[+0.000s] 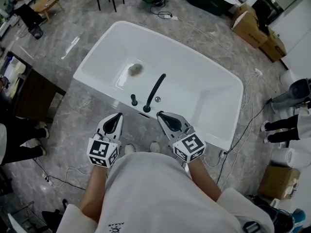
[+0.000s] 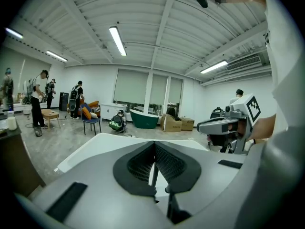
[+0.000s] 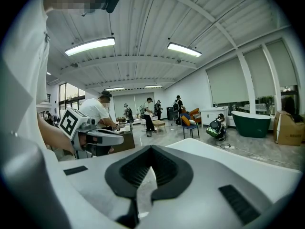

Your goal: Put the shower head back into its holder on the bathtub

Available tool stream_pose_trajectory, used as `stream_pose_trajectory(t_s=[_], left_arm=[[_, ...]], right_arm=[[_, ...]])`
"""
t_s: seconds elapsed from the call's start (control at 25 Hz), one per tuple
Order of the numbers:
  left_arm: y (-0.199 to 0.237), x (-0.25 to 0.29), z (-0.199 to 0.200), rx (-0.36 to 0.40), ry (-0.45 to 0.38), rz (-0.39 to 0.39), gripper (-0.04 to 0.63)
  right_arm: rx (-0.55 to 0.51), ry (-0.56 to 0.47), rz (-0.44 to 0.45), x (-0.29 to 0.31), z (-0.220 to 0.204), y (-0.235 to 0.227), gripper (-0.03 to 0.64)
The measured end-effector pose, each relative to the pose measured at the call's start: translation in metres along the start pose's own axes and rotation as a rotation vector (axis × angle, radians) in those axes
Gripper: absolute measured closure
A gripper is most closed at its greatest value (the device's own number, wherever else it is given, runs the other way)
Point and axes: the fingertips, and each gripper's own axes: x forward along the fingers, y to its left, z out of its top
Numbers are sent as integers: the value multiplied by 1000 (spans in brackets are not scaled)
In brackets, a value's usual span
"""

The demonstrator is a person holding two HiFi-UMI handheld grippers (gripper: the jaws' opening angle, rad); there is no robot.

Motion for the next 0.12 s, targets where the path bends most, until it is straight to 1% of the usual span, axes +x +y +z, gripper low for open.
stream_pose_trajectory(t_s=[0.12], left_arm=[[0,1,4,4,-4,-1,586]], right_arm=[[-5,0,-6,-1,2,-2,600]])
